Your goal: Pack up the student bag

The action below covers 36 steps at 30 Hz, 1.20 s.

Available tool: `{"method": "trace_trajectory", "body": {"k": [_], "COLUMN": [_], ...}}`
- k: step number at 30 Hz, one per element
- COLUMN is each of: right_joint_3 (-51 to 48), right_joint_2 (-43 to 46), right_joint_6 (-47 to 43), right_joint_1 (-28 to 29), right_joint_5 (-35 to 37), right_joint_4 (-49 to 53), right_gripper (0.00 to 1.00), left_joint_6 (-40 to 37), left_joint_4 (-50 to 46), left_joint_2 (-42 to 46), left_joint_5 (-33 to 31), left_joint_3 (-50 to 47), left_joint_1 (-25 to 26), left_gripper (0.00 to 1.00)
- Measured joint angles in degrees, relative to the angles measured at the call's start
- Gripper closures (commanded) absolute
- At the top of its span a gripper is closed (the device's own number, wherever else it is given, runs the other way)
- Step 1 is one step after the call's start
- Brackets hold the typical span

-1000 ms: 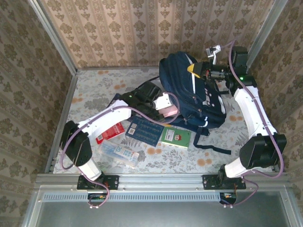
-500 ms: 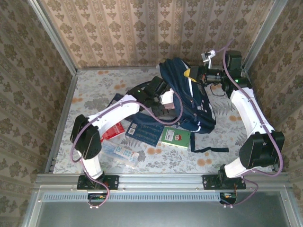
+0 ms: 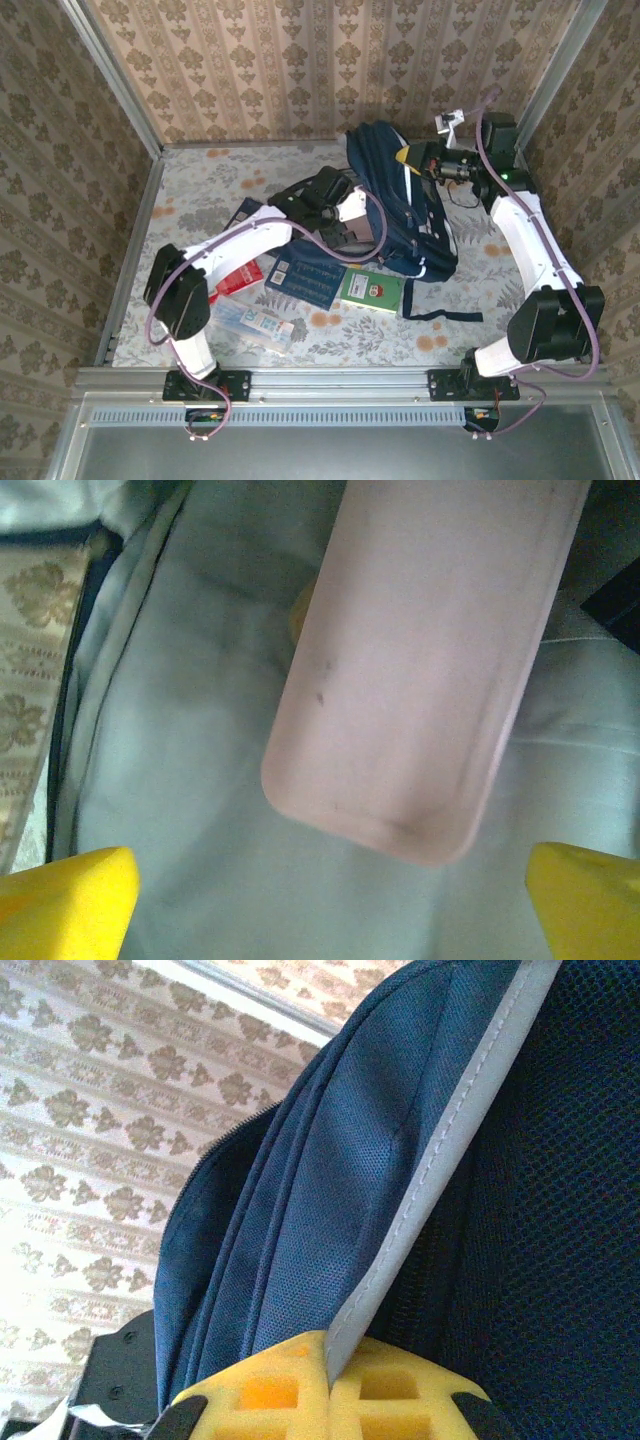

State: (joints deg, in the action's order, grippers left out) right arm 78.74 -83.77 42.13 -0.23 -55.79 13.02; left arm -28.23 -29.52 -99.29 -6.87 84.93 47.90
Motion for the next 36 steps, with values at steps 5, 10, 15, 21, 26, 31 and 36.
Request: {"method": "trace_trajectory", "body": {"k": [5,10,15,21,26,31,36], "right_joint_3": [-4.5,-5.0,-5.2,-5.4,-6.6,-8.5,-11.6], "right_joint_2": [3.5,4.4,4.7,5.9,9.1,13.2,16.6], "right_joint_6": [2.0,1.5,0.2,-0.8,-3.1,-5.0,-6.2], "right_joint_1": [-2.7,-3.3,-3.4,-3.3,-1.3,2.5,5.6], "right_joint_5": [3.3,6.1,8.4,12.0,18.5,27.5,35.5], "right_joint_4": [-2.6,-2.5,-1.2,0.6,4.1,7.2,8.7], "right_gripper": [1.0,1.0,1.0,1.0,1.0,1.0,1.0], "left_joint_6": [6.1,10.7,17.3,32.7,50.0,66.8,79.0], "left_joint_4": [1.3,1.6,1.4,-1.7,-5.3,-13.9,-24.4], "left_joint_2": [10.6,19.2,22.5,28.6,32.1,31.9,35.2], "left_joint_5": [0.3,1.6,2.2,5.7,12.0,15.3,15.0], "left_joint_3": [-6.2,-11.1,-14.8,-17.3,-19.0,-24.9,-29.6], "left_joint_1": [-1.1,-1.6,-3.0,-10.9,-22.1,-29.7,-30.0], "left_gripper": [0.0,0.0,0.0,0.0,0.0,0.0,0.0]}}
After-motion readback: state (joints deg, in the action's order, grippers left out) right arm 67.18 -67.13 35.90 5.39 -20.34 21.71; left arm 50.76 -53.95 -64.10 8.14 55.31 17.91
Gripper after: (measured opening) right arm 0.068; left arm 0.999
